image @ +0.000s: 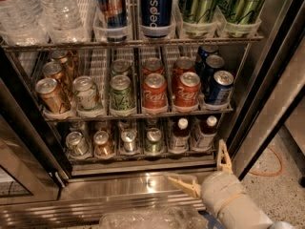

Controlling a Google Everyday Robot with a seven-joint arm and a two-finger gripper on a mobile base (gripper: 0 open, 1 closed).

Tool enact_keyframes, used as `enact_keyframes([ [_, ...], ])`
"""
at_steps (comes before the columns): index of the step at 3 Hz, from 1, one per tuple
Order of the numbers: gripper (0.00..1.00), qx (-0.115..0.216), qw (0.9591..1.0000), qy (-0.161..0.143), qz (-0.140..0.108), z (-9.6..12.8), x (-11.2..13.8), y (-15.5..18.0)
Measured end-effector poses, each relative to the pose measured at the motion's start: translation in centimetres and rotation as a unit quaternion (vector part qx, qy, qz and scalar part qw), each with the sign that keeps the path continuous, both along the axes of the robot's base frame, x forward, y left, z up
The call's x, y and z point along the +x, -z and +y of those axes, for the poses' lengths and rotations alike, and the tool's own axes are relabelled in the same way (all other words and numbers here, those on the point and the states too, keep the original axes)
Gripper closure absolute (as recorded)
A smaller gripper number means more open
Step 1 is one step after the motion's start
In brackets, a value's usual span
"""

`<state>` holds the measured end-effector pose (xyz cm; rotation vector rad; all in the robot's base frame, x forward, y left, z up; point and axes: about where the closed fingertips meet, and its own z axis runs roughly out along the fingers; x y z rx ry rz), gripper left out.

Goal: Pick blue plastic bottle from bottom shelf of fridge

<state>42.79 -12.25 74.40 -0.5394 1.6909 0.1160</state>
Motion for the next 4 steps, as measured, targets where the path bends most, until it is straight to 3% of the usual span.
enact_keyframes([
  [1,0.0,0.005,0.9999,0.013,-0.008,1.3,0.5,2.6],
  [2,0.0,0.047,0.9986,0.018,-0.015,2.8,1.2,5.4],
  [3,0.0,0.095,0.9948,0.026,-0.026,3.8,1.8,7.4],
  [4,0.0,0.109,0.9933,0.027,-0.028,3.9,1.8,7.8],
])
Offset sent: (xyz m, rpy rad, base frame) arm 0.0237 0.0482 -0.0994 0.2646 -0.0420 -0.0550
